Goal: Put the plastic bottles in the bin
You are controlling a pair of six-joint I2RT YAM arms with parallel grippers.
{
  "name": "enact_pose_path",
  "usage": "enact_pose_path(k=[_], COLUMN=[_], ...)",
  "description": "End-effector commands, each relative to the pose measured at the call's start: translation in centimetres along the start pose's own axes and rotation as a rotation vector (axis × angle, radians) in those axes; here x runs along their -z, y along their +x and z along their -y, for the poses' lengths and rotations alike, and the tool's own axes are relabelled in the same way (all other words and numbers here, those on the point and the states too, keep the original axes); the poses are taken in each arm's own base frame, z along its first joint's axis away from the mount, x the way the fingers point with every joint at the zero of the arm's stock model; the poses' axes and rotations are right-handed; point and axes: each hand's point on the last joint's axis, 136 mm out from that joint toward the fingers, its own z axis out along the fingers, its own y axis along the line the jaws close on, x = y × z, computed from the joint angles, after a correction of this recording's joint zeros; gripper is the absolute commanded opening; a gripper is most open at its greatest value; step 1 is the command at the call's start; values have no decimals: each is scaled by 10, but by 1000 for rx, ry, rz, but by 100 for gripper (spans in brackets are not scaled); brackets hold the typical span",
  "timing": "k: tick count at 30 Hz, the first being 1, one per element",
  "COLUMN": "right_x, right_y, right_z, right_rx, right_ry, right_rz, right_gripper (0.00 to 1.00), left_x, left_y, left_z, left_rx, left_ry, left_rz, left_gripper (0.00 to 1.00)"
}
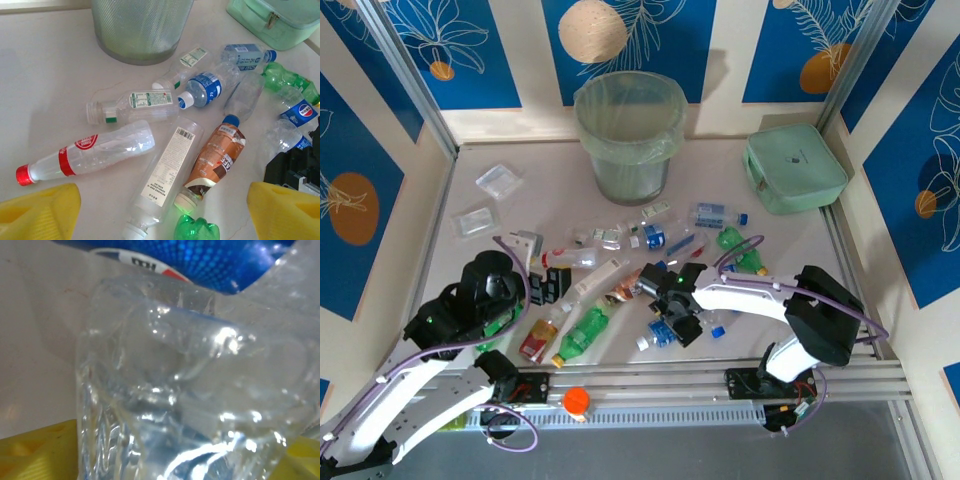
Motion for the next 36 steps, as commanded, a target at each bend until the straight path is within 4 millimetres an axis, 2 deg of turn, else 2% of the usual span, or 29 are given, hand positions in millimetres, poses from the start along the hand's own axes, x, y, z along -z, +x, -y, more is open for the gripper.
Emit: enact_pose_path(k=[1,6,11,15,20,24,28,31,33,36], right_x=[-3,6,23,52,103,151,199,239,264,298], right_y=[-4,-4,-3,-2,-1,1,-7,-26,-52,-80], right_z=[-1,1,4,1,-21,-62,-109,-153,-180,-223], right_rx=[-14,-6,9,77,289,524,689,773,813,899], right_ry=[-2,3,-10,-61,-209,-458,-687,-854,-885,-927], right_rz=[17,31,41,73,140,199,226,230,310,408], right_gripper=[74,65,61,58,58,58,57,53,53,53], left_x=[1,0,0,0,2,2,-3,-6,-8,-12], left_y=[-5,-5,-5,-5,-6,-5,-4,-2,0,2], left_z=[2,2,2,2,10,25,30,34,38,41], left_rx=[-18,-22,-22,-22,-36,-63,-79,-92,-100,-112], left_ry=[7,5,6,6,53,138,157,182,200,216], left_rz=[30,35,34,33,30,25,10,7,-4,-18], left_gripper=[86,86,86,86,86,86,86,83,81,81])
